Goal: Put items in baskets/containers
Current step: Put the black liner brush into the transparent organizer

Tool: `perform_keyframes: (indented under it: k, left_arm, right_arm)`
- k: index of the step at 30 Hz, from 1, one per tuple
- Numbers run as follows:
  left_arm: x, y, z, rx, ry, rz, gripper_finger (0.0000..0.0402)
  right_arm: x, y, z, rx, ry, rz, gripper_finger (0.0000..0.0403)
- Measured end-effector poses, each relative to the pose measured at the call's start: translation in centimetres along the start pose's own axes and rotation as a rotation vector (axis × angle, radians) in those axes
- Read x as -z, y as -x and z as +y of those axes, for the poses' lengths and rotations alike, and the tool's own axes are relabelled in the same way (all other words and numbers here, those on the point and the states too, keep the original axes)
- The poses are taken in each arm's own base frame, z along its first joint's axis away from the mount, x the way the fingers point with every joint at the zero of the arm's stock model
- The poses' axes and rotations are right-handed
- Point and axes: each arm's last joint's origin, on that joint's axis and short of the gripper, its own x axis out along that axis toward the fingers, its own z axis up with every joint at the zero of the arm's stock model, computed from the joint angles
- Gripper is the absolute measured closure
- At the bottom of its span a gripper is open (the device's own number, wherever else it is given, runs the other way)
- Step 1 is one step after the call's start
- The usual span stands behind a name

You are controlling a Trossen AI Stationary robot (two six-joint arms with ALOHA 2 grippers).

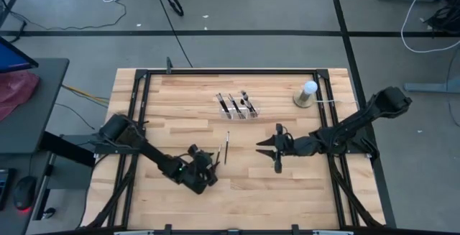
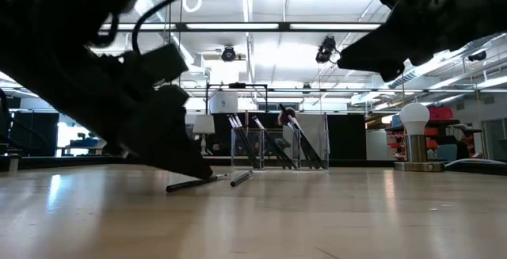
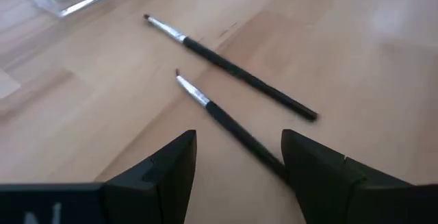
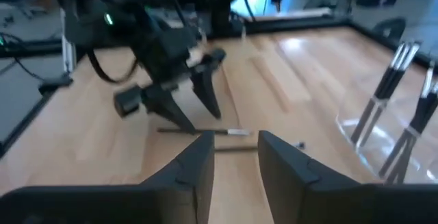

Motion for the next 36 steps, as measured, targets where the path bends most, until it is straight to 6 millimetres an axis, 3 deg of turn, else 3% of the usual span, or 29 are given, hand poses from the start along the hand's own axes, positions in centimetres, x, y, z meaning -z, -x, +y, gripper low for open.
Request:
perform_keyframes:
  k: [12, 21, 27, 36]
  left_arm:
    - [-0.5, -1.6, 1.1, -0.027, -0.058, 0.058, 0.0191]
    - [1.2, -1.7, 4.4, 0.078, -0.052, -0.004, 0.0213]
    - [1.1, -2.6, 5.9, 0.096, -0.082, 0.014, 0.0221]
    - [0.7, -3.6, 6.9, 0.083, -0.075, 0.068, 0.0308]
  right_arm:
    - [-0.5, 0.1, 0.0, -0.012, 0.026, -0.064, 0.0289]
    - [-0.5, 0.1, 0.0, -0.012, 0.027, -0.062, 0.0289]
    - [-0.5, 0.1, 0.0, -0.011, 0.026, -0.063, 0.0289]
    - [-0.5, 0.1, 0.0, -0.012, 0.021, -0.065, 0.0289]
